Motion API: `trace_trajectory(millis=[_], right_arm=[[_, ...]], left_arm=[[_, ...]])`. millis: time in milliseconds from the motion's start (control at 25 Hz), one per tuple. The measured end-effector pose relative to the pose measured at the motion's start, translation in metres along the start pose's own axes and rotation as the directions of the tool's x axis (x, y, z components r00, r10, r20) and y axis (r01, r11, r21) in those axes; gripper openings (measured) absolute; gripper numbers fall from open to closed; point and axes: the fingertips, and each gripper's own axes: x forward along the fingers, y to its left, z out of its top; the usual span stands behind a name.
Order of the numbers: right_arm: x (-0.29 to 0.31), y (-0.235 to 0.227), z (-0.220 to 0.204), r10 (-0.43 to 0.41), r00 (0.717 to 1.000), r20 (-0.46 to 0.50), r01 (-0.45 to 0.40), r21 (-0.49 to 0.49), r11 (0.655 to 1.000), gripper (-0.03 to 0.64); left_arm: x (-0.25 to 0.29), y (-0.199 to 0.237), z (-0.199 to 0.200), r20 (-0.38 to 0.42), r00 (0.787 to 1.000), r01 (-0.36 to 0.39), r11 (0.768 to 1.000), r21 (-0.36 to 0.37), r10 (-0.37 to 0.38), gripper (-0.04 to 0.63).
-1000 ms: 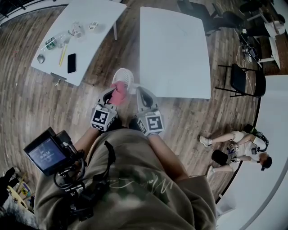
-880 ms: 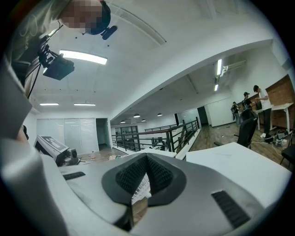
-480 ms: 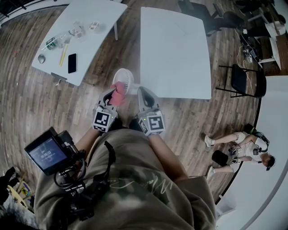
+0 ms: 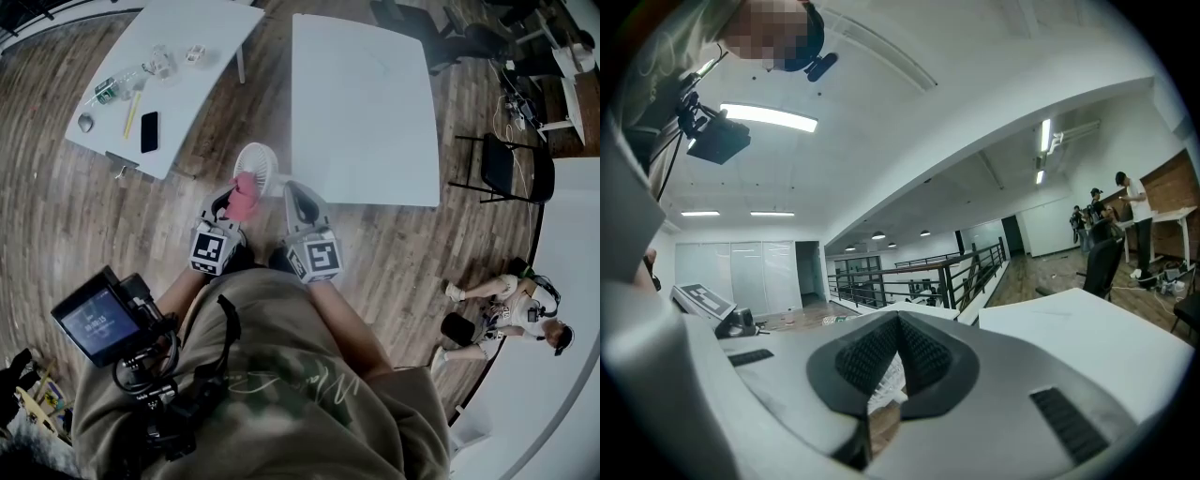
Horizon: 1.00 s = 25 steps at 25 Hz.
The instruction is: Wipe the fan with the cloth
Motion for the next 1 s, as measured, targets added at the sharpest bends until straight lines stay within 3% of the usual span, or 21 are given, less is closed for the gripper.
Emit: trace_trajectory(millis=[1000], right_arm=[[-0.004,-0.003,0.0,-0.013,1.0,-0.006,0.013,-0.007,1.0,0.012]], left_arm=[[-0.002,0.01,-0.011,0.001,1.0,-0.017,0.999,-0.029,0.018,0.063]])
